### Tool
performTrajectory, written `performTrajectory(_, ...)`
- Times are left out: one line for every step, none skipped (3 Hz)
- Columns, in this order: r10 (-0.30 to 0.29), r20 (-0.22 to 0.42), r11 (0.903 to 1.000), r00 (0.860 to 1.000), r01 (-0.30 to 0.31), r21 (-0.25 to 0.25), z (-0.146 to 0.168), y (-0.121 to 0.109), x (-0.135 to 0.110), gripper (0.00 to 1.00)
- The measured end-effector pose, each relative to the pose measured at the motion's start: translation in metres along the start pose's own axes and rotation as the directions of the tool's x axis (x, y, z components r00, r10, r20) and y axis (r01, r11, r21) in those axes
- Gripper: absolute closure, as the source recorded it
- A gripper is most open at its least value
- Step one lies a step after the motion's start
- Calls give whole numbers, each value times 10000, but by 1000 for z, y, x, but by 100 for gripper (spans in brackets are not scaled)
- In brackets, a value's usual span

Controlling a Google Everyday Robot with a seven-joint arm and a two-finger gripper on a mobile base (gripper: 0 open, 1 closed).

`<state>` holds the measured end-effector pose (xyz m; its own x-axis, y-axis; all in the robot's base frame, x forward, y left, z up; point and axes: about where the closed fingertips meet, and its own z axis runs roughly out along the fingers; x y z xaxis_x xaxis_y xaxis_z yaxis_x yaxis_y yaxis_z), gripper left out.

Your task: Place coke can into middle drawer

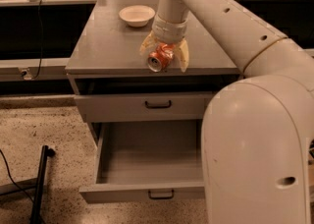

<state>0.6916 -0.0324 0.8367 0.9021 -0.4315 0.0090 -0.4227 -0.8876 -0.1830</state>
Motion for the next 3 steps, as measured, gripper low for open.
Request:
performTrajectory(-273, -107, 9992, 9996, 270, -308, 12, 0, 4, 43)
performTrajectory(242, 32, 9994, 9997, -242, -254, 14, -2, 0, 64)
performTrajectory(2087, 539, 9778, 9765, -2094, 61, -4, 6, -5, 89)
